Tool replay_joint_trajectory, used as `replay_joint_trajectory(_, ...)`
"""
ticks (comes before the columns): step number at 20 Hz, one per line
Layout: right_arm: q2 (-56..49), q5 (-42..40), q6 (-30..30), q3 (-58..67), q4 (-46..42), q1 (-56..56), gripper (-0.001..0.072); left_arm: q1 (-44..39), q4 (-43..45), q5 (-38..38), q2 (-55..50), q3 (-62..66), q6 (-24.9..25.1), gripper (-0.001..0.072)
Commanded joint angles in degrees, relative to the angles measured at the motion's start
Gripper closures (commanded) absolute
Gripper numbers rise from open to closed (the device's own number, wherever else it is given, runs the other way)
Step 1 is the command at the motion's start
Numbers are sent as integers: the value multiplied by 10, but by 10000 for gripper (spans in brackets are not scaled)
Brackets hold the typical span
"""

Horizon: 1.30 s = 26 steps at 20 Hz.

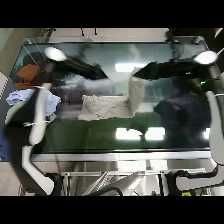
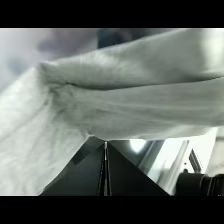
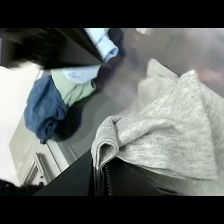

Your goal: Fold the shirts.

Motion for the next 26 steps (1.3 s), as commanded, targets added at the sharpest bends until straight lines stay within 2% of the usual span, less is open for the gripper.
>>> replay_joint_trajectory(1, -49, -173, -14, -3, 0, 148, 695, 128, 4, -29, 172, -80, 18, 696)
replay_joint_trajectory(3, -108, -280, -41, -3, 0, 242, 691, 186, 4, -29, 253, -127, 24, 696)
replay_joint_trajectory(4, -143, -343, -54, -2, 0, 286, 652, 210, 4, -30, 289, -150, 36, 696)
replay_joint_trajectory(5, -175, -401, -56, -2, 2, 322, 495, 230, 4, -30, 318, -173, 47, 697)
replay_joint_trajectory(6, -207, -449, -56, -2, 13, 350, 374, 246, 4, -30, 341, -194, 52, 696)
replay_joint_trajectory(7, -228, -469, -55, -2, 28, 365, 292, 262, 4, -29, 363, -219, 55, 696)
replay_joint_trajectory(8, -241, -468, -54, -2, 39, 368, 269, 275, 4, -28, 381, -241, 63, 696)
replay_joint_trajectory(10, -236, -432, -54, -1, 30, 344, 273, 297, 3, -24, 409, -285, 71, 696)
replay_joint_trajectory(12, -206, -358, -54, -1, 20, 296, 298, 313, 3, -14, 426, -316, 76, 696)
replay_joint_trajectory(13, -182, -312, -54, -1, 6, 263, 400, 320, 3, -12, 430, -328, 76, 696)
replay_joint_trajectory(14, -155, -269, -44, -1, -26, 227, 401, 322, 3, -18, 430, -333, 76, 696)
replay_joint_trajectory(17, -84, -130, 97, -1, -201, 117, 381, 321, -2, -42, 430, -335, 76, 696)
replay_joint_trajectory(18, -69, -83, 144, -3, -265, 83, 238, 321, -1, -42, 430, -335, 76, 696)
replay_joint_trajectory(19, -59, -52, 173, -12, -310, 57, 133, 321, -1, -42, 430, -335, 76, 696)
replay_joint_trajectory(20, -55, -33, 192, -26, -338, 38, 87, 321, -1, -42, 430, -335, 76, 696)
replay_joint_trajectory(24, -80, -62, 195, -92, -348, 15, 70, 321, -1, -42, 430, -335, 76, 696)
replay_joint_trajectory(26, -114, -72, 184, -94, -322, 19, 70, 321, -1, -43, 430, -335, 76, 695)
